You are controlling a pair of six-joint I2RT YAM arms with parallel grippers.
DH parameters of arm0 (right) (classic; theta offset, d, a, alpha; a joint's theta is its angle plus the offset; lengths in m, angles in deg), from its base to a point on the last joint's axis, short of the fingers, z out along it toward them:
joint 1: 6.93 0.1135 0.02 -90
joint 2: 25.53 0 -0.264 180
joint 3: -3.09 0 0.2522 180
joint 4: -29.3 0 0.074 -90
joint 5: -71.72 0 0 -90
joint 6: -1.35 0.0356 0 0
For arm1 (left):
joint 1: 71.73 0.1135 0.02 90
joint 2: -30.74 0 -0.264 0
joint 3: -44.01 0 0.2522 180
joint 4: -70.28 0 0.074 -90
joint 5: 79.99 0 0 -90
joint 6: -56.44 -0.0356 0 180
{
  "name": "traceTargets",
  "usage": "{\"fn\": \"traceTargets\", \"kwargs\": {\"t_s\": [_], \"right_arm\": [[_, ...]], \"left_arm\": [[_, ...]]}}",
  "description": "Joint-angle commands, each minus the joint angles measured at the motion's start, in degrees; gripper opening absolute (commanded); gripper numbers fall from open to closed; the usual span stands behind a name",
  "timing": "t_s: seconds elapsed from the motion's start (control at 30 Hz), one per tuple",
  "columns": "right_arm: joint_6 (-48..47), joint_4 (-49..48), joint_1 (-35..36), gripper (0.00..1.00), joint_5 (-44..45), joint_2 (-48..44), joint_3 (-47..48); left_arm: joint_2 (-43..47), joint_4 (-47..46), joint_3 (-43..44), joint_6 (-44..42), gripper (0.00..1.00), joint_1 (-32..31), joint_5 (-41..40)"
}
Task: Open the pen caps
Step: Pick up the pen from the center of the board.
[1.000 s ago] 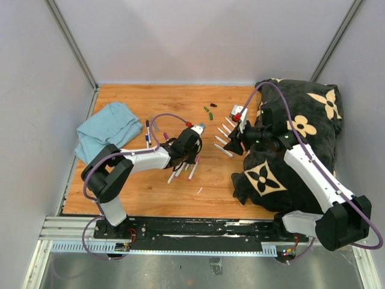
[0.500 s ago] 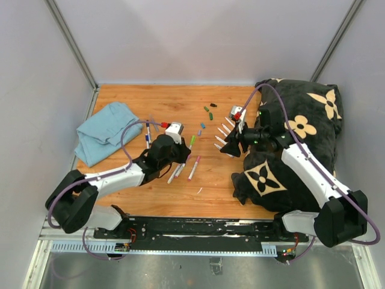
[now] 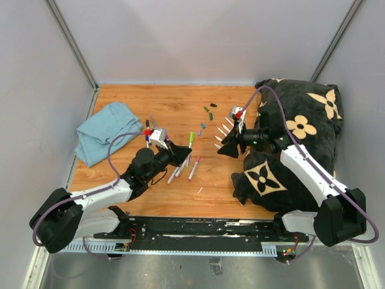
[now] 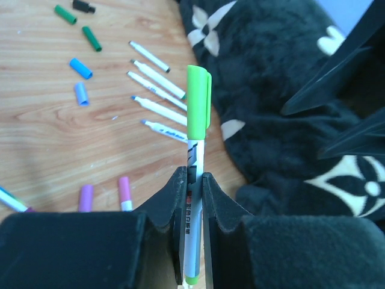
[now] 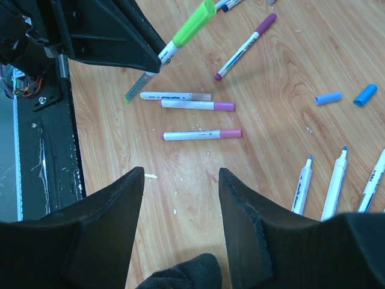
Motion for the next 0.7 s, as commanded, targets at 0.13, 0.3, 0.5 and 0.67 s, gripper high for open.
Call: {"fn": "traceTargets", "kwargs": {"t_s": [0.13, 0.3, 0.5, 0.67], "right_arm": [[2.5, -3.0, -0.5, 0.54, -3.5, 0.2, -1.0], [3.4, -3.7, 0.0, 0.54, -4.0, 0.4, -1.4], [4.6, -5.1, 0.8, 0.54, -4.5, 0.6, -2.0], [5.9, -6.6, 1.5, 0.54, -4.9, 0.9, -2.5]], "left_arm": [[2.7, -15.6, -4.9, 6.1, 0.00, 0.3, 0.6], [1.8, -21.4, -6.7, 8.9, 0.00, 0.3, 0.3], [0.3, -28.3, -8.8, 12.1, 0.00, 0.3, -0.1], [-1.2, -34.9, -10.5, 14.8, 0.00, 0.3, -0.8]]}}
